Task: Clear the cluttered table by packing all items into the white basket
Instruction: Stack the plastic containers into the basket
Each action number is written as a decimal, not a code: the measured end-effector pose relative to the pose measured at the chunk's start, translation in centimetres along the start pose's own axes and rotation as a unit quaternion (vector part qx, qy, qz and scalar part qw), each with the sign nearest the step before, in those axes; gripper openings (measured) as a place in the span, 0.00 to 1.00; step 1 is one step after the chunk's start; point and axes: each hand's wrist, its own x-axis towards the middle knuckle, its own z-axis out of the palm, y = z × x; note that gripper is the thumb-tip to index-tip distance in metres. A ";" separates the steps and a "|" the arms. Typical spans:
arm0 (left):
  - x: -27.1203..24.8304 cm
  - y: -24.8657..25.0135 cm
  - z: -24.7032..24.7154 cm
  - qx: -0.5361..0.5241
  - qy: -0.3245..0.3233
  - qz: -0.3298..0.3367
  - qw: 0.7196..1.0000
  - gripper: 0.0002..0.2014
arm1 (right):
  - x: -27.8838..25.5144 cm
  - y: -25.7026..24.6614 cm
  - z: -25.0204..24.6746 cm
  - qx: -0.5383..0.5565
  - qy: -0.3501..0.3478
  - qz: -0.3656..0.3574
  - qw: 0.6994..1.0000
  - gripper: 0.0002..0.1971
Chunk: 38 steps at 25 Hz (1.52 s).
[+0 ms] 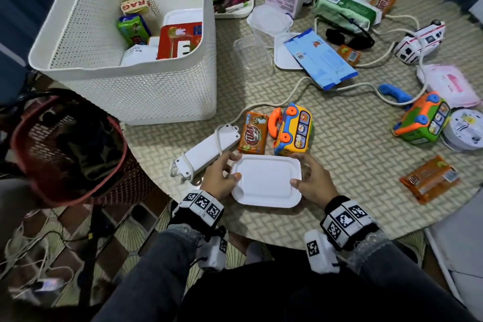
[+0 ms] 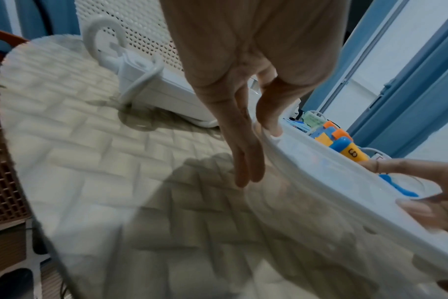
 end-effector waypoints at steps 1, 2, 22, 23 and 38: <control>0.0 0.1 0.0 0.000 -0.003 -0.004 1.000 0.22 | 0.0 0.0 0.0 -0.005 0.003 0.001 1.000 0.28; 0.0 0.3 -0.1 0.009 -0.009 -0.002 1.000 0.20 | -0.1 -0.1 0.0 -0.006 0.005 0.001 1.000 0.28; -6.2 5.7 -5.1 -0.257 0.024 0.017 0.966 0.08 | -2.8 -9.1 1.8 0.214 0.022 -0.162 0.963 0.24; -6.6 5.6 -5.1 -0.273 0.043 0.026 0.961 0.08 | -3.2 -9.1 2.9 0.260 -0.018 -0.143 0.955 0.25; -13.7 2.8 -8.6 -0.334 0.254 -0.001 0.907 0.07 | -6.1 -12.0 10.1 0.280 -0.222 -0.155 0.921 0.17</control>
